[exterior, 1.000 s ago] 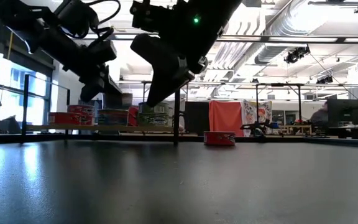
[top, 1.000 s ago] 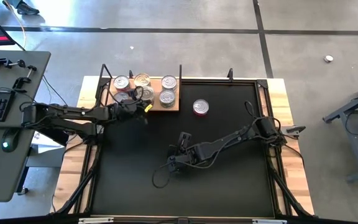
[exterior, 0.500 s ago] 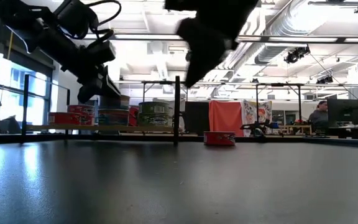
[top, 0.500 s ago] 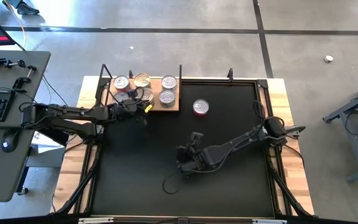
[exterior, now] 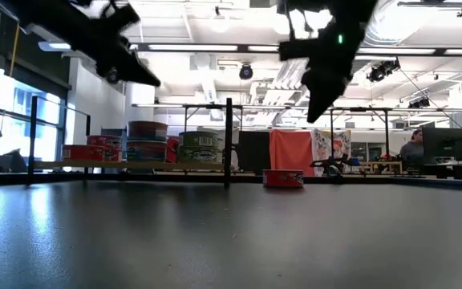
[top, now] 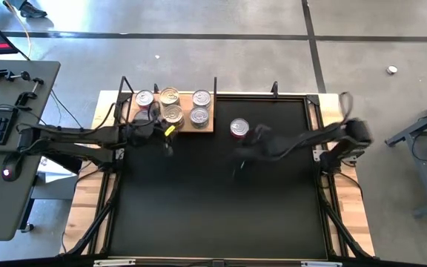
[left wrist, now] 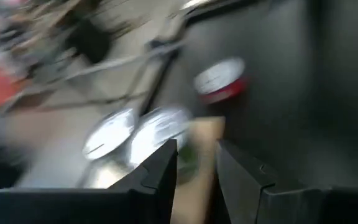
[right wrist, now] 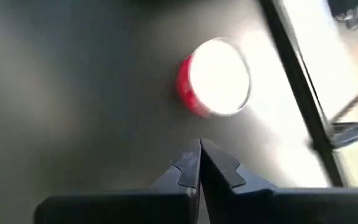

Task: Stack canned seafood by type on shelf
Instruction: Stack the red tuna can on the top of the other red tuna can

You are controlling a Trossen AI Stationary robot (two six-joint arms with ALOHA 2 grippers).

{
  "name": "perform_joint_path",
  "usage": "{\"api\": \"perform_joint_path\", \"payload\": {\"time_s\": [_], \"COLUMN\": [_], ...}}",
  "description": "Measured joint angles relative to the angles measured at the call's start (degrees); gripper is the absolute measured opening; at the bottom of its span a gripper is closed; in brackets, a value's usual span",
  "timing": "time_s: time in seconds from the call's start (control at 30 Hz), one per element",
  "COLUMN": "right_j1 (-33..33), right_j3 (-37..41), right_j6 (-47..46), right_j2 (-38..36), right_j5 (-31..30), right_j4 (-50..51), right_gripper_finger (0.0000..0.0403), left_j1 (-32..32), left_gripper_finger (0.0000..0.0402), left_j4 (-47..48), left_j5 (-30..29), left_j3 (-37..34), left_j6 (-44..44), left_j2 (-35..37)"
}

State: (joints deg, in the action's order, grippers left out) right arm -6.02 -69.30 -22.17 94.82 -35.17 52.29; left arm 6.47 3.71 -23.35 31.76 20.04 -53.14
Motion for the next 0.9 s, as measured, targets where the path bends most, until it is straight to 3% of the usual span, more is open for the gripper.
{"api": "perform_joint_path", "payload": {"time_s": [0.1, 0.2, 0.33, 0.5, 0.63, 0.77, 0.9], "right_j1": [6.6, 12.6, 18.8, 22.2, 21.7, 17.9, 11.1], "right_j3": [13.0, 23.4, 31.3, 32.1, 29.7, 25.8, 22.0], "right_j6": [1.5, 4.1, 5.9, 3.0, 2.7, -2.3, -10.2], "right_j2": [-7.9, -11.3, -9.3, -3.6, -0.1, 1.2, 1.5], "right_j5": [1.4, 5.7, 12.0, 12.7, 16.5, 18.9, 20.4], "right_j4": [-20.8, -42.3, -61.1, -62.4, -59.9, -53.0, -49.2], "right_gripper_finger": [0.0000, 0.0000, 0.0000, 0.0000, 0.0000, 0.0000, 0.0000], "left_j1": [-2.8, -5.9, -10.4, -14.9, -18.2, -22.1, -25.7], "left_gripper_finger": [0.0104, 0.0103, 0.0103, 0.0104, 0.0104, 0.0104, 0.0104], "left_j4": [-0.3, -1.5, -3.6, -6.6, -8.3, -7.9, -7.9], "left_j5": [9.2, 16.8, 18.6, 15.0, 6.4, -2.1, -4.2], "left_j3": [0.0, 0.0, -0.1, -0.1, -0.1, -0.1, -0.1], "left_j6": [-2.5, -3.4, -3.4, -3.4, -3.4, -3.4, -2.7], "left_j2": [0.7, -0.1, -3.5, -9.1, -11.8, -12.0, -11.4]}}
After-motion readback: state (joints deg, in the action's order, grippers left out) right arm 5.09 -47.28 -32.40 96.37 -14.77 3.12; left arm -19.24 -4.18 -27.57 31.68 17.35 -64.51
